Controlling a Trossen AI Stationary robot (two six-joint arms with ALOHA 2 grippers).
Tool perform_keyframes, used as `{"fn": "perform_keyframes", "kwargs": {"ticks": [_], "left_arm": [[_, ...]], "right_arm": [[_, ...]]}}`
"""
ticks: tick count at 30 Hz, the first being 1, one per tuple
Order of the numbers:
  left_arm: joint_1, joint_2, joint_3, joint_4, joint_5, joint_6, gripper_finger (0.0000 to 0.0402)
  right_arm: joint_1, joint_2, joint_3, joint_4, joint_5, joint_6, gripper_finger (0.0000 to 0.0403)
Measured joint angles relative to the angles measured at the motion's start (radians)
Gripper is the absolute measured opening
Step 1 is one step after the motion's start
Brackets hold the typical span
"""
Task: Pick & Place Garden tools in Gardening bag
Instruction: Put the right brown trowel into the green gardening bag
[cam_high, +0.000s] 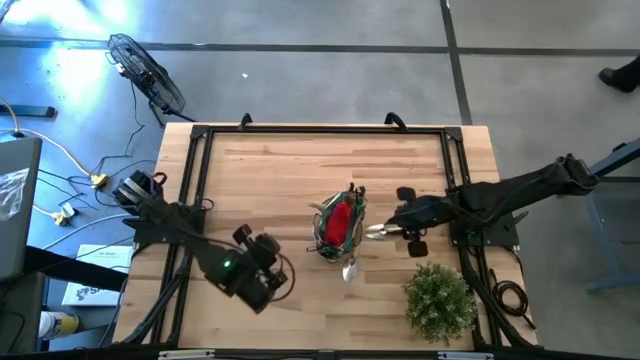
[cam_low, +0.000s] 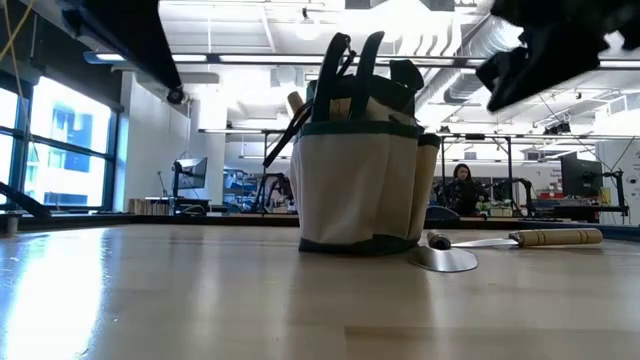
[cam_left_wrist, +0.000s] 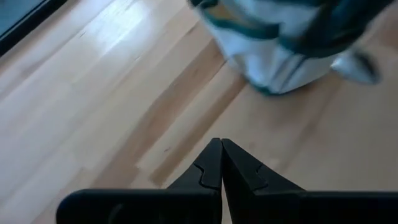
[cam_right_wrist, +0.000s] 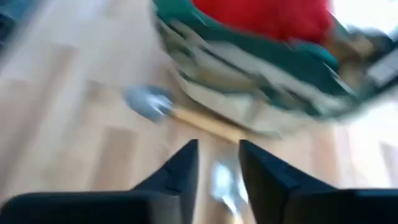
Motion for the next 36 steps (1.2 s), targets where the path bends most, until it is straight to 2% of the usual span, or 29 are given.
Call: {"fn": "perform_keyframes", "kwargs": {"ticks": [4, 9, 13, 18, 21, 25, 36], "left_arm": [[-0.047, 0.000, 0.000, 0.046, -0.070, -0.015, 0.0000], [-0.066, 0.000, 0.000, 0.072, -0.135, -0.012, 0.0000], [-0.062, 0.000, 0.000, 0.073, -0.140, -0.012, 0.0000], [-0.063, 0.000, 0.000, 0.073, -0.168, -0.005, 0.0000], [-0.063, 0.000, 0.000, 0.075, -0.169, -0.004, 0.0000], [-0.063, 0.000, 0.000, 0.074, -0.167, 0.007, 0.0000], [-0.063, 0.001, 0.000, 0.074, -0.174, 0.042, 0.0000]], "right_arm": [[-0.015, 0.005, 0.000, -0.119, 0.133, 0.008, 0.0169], [-0.081, 0.022, -0.001, -0.197, 0.148, 0.058, 0.0207], [-0.142, 0.029, -0.001, -0.264, 0.096, 0.161, 0.0209], [-0.179, 0.040, -0.001, -0.256, -0.027, 0.161, 0.0204], [-0.184, 0.063, -0.001, -0.257, -0.063, 0.181, 0.0204], [-0.184, 0.125, -0.001, -0.259, -0.071, 0.209, 0.0204], [-0.184, 0.304, -0.001, -0.254, -0.067, 0.127, 0.0203]]}}
